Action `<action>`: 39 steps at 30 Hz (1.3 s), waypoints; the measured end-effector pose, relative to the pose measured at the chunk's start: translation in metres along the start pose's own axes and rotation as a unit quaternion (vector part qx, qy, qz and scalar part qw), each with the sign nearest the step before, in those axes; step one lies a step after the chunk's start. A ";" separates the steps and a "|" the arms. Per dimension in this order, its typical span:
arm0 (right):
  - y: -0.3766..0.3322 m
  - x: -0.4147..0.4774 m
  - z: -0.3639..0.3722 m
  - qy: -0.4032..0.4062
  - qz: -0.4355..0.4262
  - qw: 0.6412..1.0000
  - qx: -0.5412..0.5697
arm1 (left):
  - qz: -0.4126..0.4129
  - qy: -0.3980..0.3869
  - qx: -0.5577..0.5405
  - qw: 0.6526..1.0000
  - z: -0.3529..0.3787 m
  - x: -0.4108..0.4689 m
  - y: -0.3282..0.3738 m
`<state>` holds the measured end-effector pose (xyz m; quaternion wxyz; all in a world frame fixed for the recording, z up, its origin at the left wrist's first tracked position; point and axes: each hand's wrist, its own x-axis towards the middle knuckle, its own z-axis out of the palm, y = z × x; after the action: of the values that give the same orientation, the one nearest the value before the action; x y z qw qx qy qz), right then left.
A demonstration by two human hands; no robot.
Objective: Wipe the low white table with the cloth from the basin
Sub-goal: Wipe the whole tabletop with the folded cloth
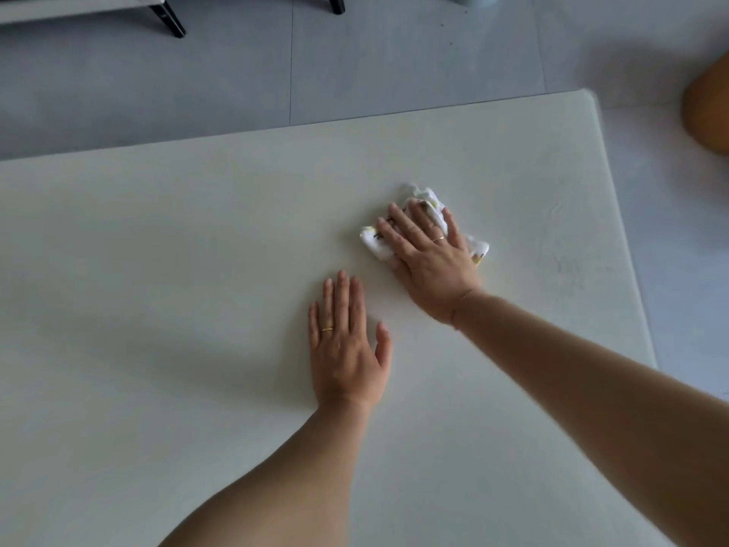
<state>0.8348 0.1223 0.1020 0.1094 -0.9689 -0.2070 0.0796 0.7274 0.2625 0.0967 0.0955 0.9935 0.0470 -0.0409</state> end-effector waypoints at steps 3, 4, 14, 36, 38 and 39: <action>0.050 0.020 -0.011 0.017 0.012 1.000 -0.019 | 0.005 0.003 0.003 1.000 0.001 0.000 -0.001; 0.063 0.029 -0.014 0.037 0.074 0.997 -0.001 | 0.006 0.001 0.001 1.000 0.002 0.000 -0.002; 0.029 0.071 -0.014 0.015 0.012 1.000 -0.001 | 0.009 -0.004 -0.004 1.000 0.002 0.000 -0.003; 0.114 0.085 -0.034 0.079 0.334 0.937 0.058 | 0.014 -0.006 0.002 1.000 0.003 0.003 -0.003; 0.079 0.077 -0.025 0.075 0.282 0.955 0.052 | 0.014 -0.002 0.003 1.000 0.003 0.003 -0.002; 0.068 0.068 -0.021 0.060 0.218 0.973 0.039 | 0.013 -0.002 0.004 1.000 0.002 0.003 -0.002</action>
<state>0.9262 0.0863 0.0984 0.1392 -0.9887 0.0198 0.0513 0.7298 0.2646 0.0937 0.0920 0.9943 0.0339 -0.0415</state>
